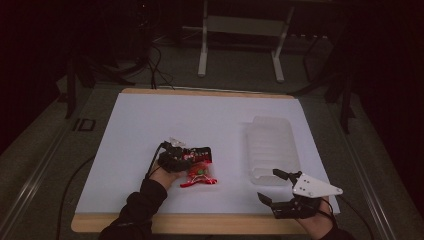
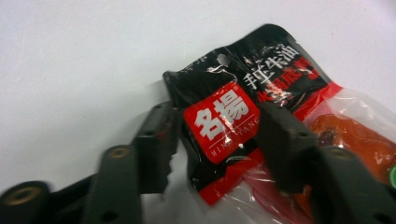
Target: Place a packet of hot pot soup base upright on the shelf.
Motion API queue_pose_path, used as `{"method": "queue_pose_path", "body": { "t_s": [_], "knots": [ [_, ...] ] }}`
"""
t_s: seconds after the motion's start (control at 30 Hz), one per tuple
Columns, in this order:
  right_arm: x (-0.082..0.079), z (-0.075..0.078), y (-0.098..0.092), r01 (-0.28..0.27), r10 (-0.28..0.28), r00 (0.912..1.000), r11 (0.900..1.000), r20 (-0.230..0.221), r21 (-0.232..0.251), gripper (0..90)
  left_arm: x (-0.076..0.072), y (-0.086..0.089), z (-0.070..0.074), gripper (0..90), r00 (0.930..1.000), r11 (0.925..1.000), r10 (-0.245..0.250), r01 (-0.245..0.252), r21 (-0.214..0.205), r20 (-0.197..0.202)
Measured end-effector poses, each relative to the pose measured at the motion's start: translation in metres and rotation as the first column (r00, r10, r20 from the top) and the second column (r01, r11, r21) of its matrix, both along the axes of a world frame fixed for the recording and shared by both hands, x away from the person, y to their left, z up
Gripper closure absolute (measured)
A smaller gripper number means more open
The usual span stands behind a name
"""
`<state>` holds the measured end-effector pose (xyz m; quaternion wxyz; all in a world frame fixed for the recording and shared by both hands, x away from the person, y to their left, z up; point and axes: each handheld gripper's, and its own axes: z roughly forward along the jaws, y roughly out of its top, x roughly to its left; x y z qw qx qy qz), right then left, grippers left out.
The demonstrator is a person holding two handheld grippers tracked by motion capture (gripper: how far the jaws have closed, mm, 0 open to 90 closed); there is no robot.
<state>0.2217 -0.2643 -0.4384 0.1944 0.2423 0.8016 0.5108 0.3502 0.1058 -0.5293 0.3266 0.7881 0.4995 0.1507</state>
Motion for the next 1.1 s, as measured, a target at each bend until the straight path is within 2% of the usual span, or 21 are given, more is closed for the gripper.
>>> {"method": "queue_pose_path", "body": {
  "t_s": [0.07,0.1,0.13,0.2,0.23,0.27,0.3,0.4,0.53,0.63,0.83,0.87,1.07,1.1],
  "knots": [
    [0.000,0.000,0.000,-0.001,0.001,1.0000,1.0000,0.002,0.001,14.9,0.000,-0.001,0.000,56.6,0.9999,0.9995,0.013,-0.013,0.029,0.009],
    [0.000,0.000,0.000,0.000,0.000,1.0000,1.0000,-0.001,0.001,14.9,-0.001,-0.002,0.000,62.5,0.9998,0.9992,0.015,-0.015,0.038,0.016],
    [0.001,0.000,0.000,0.000,0.000,1.0000,1.0000,-0.004,0.001,14.9,-0.001,-0.002,0.000,64.3,0.9996,0.9988,0.012,-0.013,0.047,0.024],
    [0.001,-0.001,0.000,0.000,0.000,1.0000,1.0000,-0.003,-0.001,14.9,-0.002,-0.003,0.000,67.1,0.9996,0.9987,0.012,-0.013,0.050,0.026],
    [0.001,-0.001,0.000,-0.004,0.004,1.0000,1.0000,-0.005,-0.004,14.9,-0.003,-0.005,0.000,76.3,0.9997,0.9990,-0.006,0.005,0.045,0.025],
    [0.001,-0.001,0.000,-0.003,0.003,1.0000,1.0000,-0.003,-0.005,14.9,-0.003,-0.005,0.000,81.2,0.9997,0.9990,-0.006,0.005,0.045,0.025],
    [0.001,-0.001,0.000,-0.002,0.002,1.0000,1.0000,-0.005,-0.006,14.9,-0.004,-0.011,0.001,85.6,0.9993,0.9976,-0.019,0.017,0.068,0.032],
    [0.001,-0.001,0.000,-0.002,0.002,1.0000,1.0000,-0.006,-0.005,14.9,-0.003,-0.012,0.001,87.0,0.9992,0.9969,-0.017,0.014,0.078,0.035],
    [0.002,0.000,-0.002,0.001,-0.001,0.9999,1.0000,-0.012,0.006,16.3,-0.002,-0.010,0.002,88.1,0.9995,0.9985,-0.014,0.012,0.054,0.027],
    [0.003,0.000,-0.003,0.004,-0.004,0.9998,0.9999,-0.020,0.010,16.4,-0.003,-0.010,0.003,88.5,0.9990,0.9987,-0.018,0.016,0.048,0.040],
    [0.003,0.002,-0.006,0.012,-0.012,0.9997,0.9997,-0.022,0.023,16.4,-0.008,-0.008,0.019,88.6,0.9948,0.9990,-0.045,0.045,0.002,0.091],
    [0.003,0.003,-0.007,0.015,-0.015,0.9997,0.9995,-0.017,0.026,16.4,-0.010,-0.006,0.024,88.7,0.9931,0.9984,-0.051,0.054,-0.020,0.105],
    [0.002,0.005,-0.008,0.015,-0.015,0.9998,0.9995,-0.008,0.029,19.3,-0.015,-0.003,0.035,88.8,0.9893,0.9956,-0.069,0.077,-0.053,0.129],
    [0.002,0.005,-0.008,0.018,-0.017,0.9998,0.9995,-0.013,0.027,19.3,-0.017,-0.002,0.040,88.8,0.9868,0.9940,-0.082,0.091,-0.061,0.140]
  ]
}}
